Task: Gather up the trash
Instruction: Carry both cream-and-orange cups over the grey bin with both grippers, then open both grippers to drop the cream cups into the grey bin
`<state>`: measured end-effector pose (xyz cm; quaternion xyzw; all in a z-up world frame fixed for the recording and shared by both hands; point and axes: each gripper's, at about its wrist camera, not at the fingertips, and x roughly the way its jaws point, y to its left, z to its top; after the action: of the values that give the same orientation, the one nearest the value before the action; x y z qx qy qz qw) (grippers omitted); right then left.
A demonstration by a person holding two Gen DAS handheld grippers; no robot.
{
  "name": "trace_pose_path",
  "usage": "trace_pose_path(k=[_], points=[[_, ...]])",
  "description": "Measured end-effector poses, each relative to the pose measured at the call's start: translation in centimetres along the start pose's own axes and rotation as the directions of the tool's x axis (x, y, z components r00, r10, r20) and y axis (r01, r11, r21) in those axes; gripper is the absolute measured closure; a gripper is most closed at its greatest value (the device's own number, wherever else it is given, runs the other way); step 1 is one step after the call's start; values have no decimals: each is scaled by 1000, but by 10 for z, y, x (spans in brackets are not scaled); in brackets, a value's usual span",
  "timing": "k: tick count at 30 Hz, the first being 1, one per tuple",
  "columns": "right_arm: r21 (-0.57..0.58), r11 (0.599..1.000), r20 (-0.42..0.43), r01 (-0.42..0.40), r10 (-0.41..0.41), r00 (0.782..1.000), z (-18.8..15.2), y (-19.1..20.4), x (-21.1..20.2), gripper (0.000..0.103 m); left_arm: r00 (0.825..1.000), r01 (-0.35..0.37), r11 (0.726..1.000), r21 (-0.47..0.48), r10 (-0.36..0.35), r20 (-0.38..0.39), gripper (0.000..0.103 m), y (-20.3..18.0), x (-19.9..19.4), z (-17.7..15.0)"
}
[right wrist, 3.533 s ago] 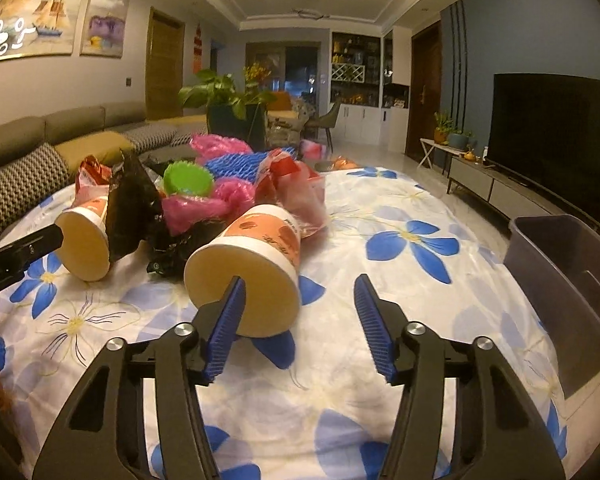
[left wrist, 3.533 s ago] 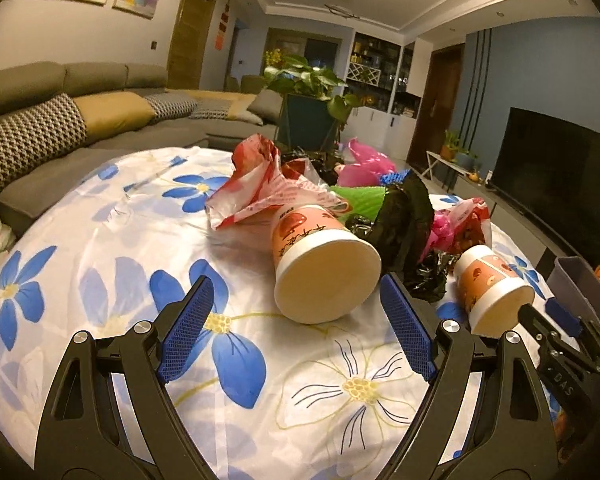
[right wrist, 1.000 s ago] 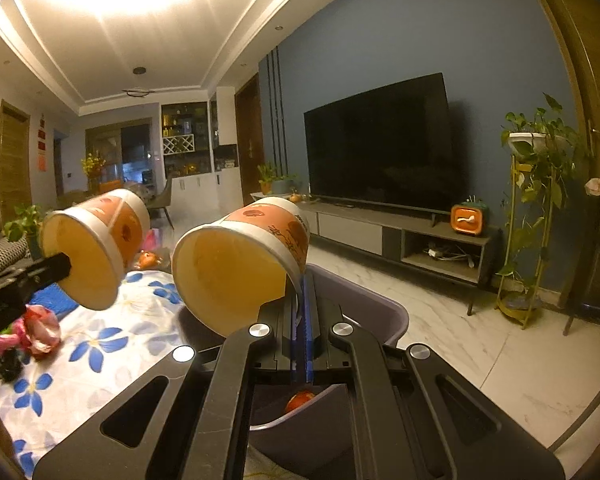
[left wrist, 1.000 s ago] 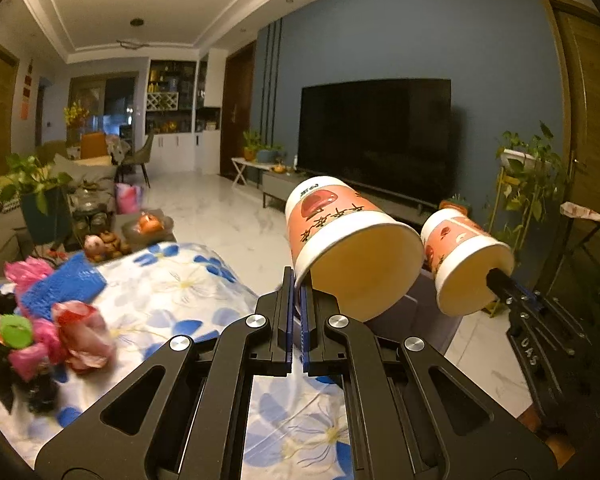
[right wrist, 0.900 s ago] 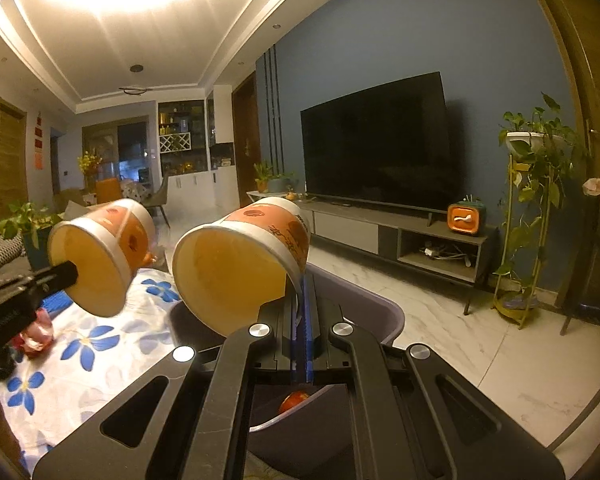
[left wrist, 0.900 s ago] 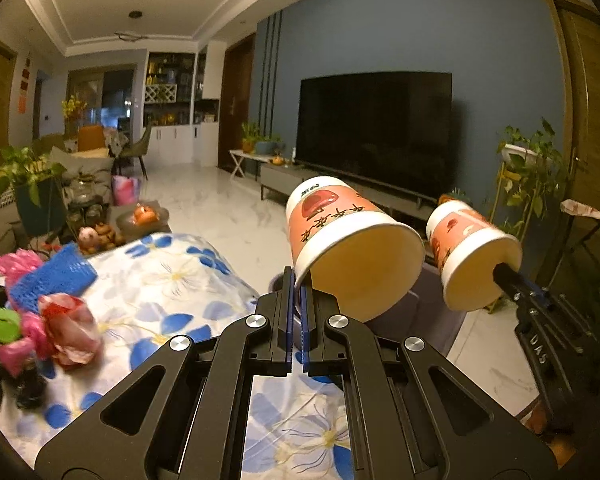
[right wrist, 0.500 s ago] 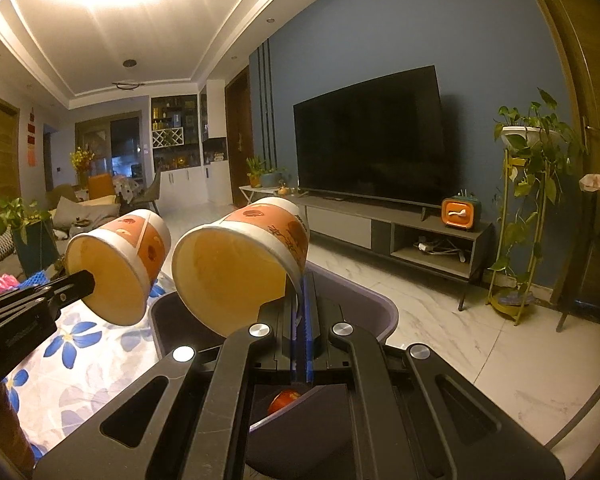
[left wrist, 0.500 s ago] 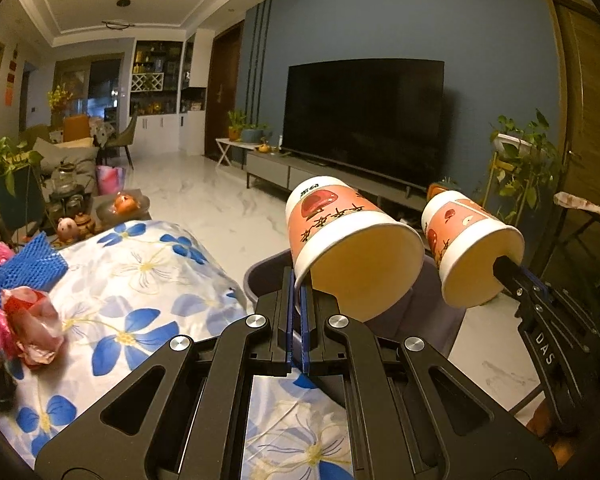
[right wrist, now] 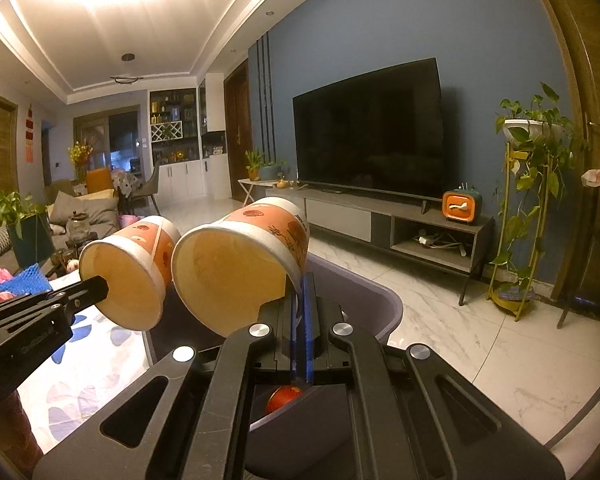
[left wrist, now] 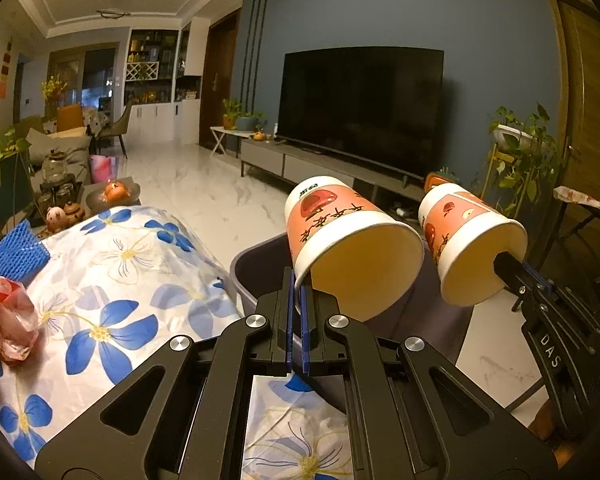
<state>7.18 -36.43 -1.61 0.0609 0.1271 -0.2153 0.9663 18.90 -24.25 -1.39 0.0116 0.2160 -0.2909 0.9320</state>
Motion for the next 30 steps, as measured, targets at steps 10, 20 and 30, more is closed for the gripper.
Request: trace_pose_path(k=[10,20,30], points=[[-10,1000,-18,2,-2,1000,-3,2,10,99,1000,8,1000,-11,-8,-23,101,-2,16,-2],[-10,1000,-26,-8,8,1000,-4,4,17,99,998,25,999,-28,-27,-55,101,-5,31,-6],[-12,1000,-20,-20,20,1000,-7,1,22,94,995,66,997,-34,-68,-69,89,-8,36,-8]])
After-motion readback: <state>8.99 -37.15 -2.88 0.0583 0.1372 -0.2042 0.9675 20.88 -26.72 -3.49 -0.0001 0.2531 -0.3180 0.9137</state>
